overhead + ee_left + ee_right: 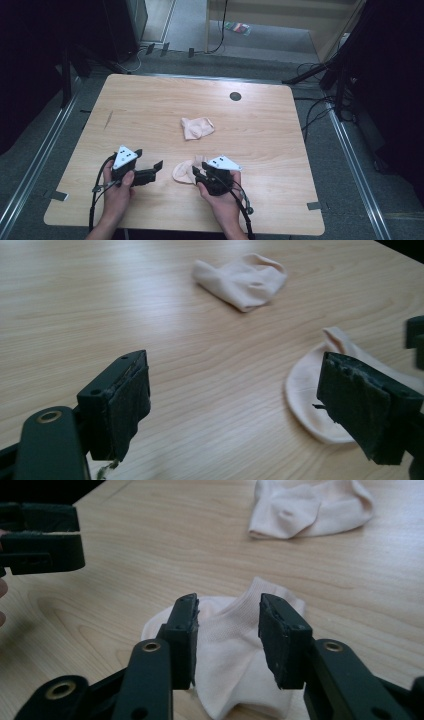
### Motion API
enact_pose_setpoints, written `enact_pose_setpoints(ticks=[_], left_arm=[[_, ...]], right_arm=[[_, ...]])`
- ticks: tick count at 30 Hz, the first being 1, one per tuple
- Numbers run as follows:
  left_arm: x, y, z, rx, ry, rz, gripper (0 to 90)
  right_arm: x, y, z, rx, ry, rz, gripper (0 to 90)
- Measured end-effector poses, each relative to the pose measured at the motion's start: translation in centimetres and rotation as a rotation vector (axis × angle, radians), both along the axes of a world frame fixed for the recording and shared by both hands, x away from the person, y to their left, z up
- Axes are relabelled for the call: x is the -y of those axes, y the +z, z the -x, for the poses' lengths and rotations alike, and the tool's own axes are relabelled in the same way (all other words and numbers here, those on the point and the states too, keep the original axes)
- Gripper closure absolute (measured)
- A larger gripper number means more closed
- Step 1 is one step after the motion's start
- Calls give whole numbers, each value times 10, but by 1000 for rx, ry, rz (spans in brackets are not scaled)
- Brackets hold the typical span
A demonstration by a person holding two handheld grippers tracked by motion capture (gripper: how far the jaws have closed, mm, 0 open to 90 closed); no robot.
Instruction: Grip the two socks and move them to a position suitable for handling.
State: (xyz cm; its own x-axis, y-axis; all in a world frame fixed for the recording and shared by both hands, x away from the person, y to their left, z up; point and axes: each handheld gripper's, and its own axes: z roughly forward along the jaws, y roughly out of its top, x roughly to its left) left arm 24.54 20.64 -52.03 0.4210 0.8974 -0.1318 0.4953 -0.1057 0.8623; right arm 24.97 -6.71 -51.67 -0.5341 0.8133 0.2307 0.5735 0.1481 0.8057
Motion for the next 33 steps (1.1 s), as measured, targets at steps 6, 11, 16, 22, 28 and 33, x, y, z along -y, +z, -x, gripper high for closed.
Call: enact_pose_setpoints(ticks=[6,11,16,22,28,33], left_arm=[[33,-11,4,-38,-82,-72,219],[44,-20,6,-65,-167,-61,287],[53,-21,6,-57,-218,-96,502],[60,-29,0,-103,-232,-122,639],[65,-31,-2,-123,-225,-154,704],[66,-31,-1,-113,-214,-168,792]], right_arm=[[-11,-9,1,-6,16,43,668],[-16,-15,1,-6,12,81,665],[-21,-22,1,-15,8,104,648],[-29,-26,1,3,16,139,634],[-32,-31,1,-4,-1,176,726],[-30,-30,1,-5,0,170,867]])
